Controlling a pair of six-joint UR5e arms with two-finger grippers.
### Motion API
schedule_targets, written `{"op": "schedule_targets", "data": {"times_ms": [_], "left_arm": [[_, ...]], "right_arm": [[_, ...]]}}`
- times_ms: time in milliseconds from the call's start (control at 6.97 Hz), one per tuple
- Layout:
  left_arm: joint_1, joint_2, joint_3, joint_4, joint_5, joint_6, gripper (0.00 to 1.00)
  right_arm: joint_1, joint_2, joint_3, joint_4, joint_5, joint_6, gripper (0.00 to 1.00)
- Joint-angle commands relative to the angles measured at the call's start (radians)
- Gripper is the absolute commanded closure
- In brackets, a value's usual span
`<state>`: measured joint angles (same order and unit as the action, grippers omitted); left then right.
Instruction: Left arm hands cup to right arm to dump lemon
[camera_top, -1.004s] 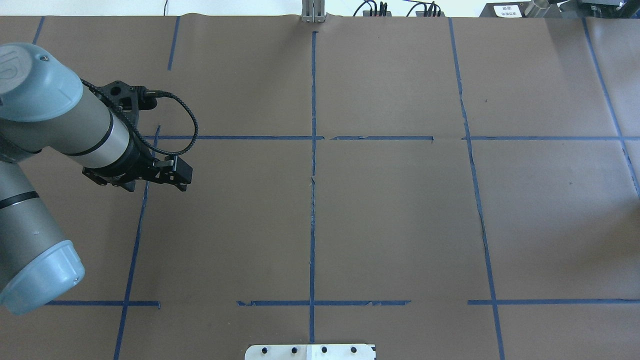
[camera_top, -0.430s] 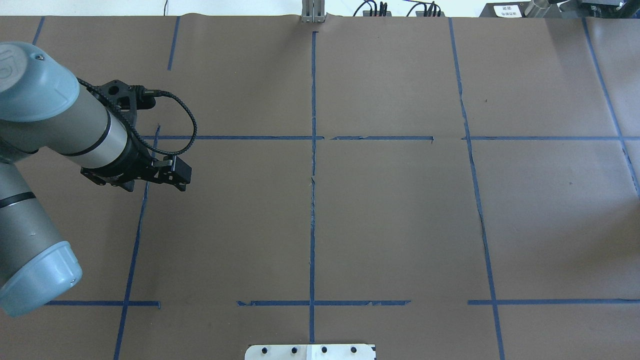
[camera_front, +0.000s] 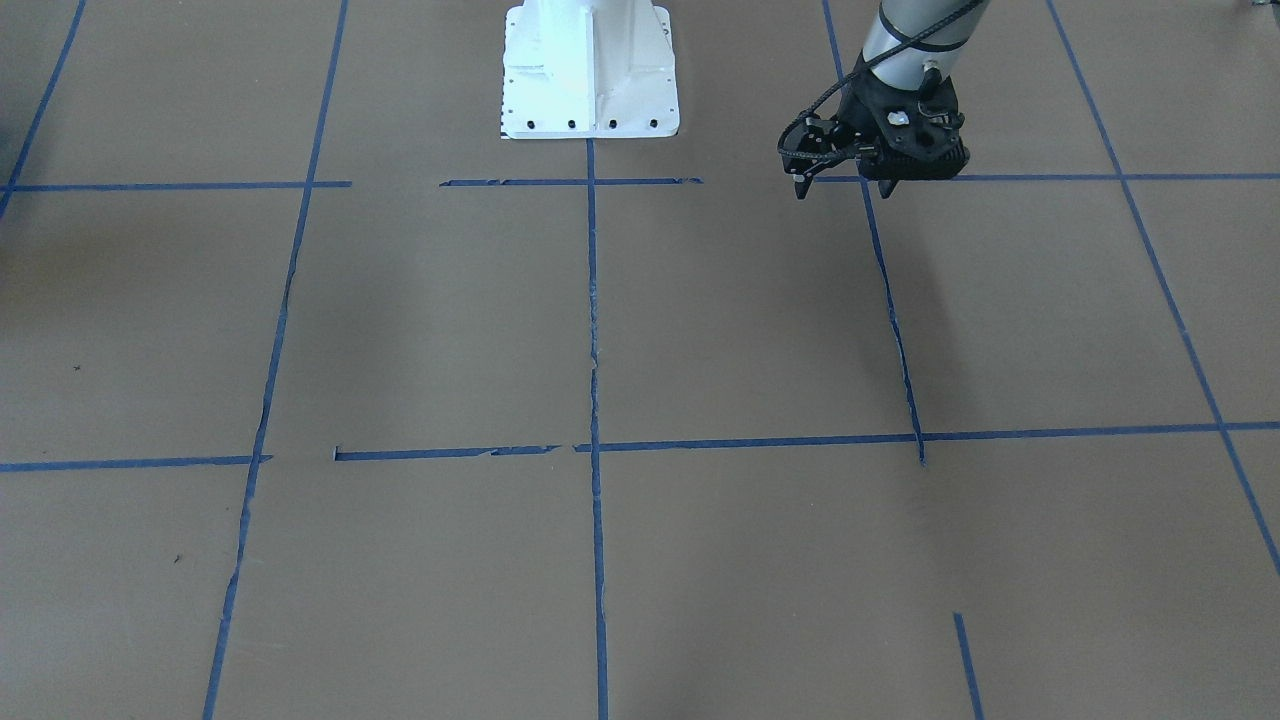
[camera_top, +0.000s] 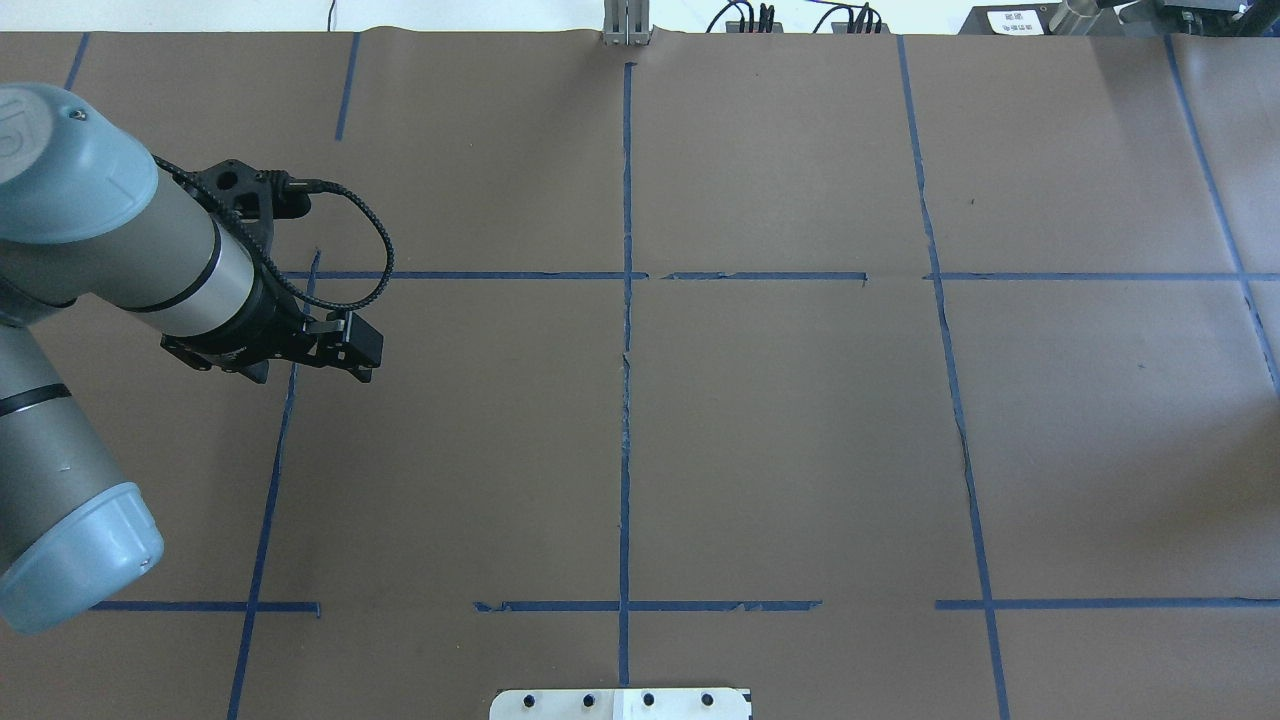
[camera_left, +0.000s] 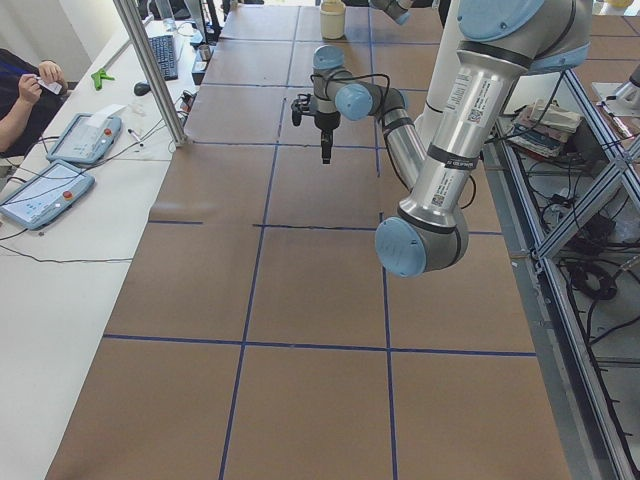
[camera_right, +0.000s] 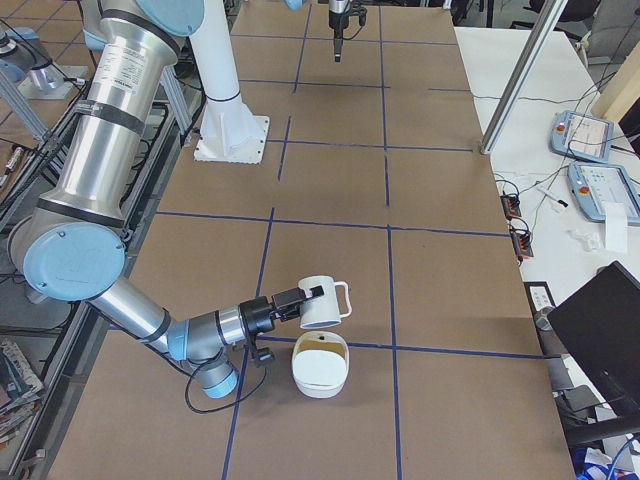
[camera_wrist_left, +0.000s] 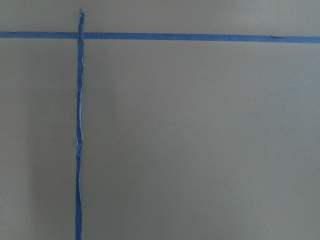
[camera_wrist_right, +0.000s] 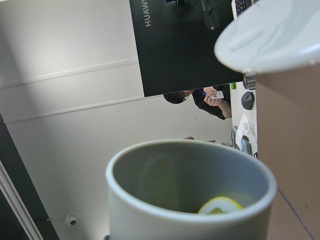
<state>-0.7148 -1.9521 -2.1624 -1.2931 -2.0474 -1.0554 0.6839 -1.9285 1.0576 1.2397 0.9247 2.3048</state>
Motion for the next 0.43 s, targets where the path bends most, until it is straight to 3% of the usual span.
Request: {"op": "schedule_targets", "data": {"times_ms": [0, 287], "left_arm": [[0.0, -0.001, -0.001, 0.0, -0.001, 0.0, 0.0], [0.0, -0.001, -0.001, 0.0, 0.001, 0.0, 0.0]], "right_arm": [[0.003, 0.0, 0.008, 0.018, -0.044, 0.17, 0.6], [0.005, -0.001, 0.012, 0.047, -0.096, 0.315, 0.63]]}}
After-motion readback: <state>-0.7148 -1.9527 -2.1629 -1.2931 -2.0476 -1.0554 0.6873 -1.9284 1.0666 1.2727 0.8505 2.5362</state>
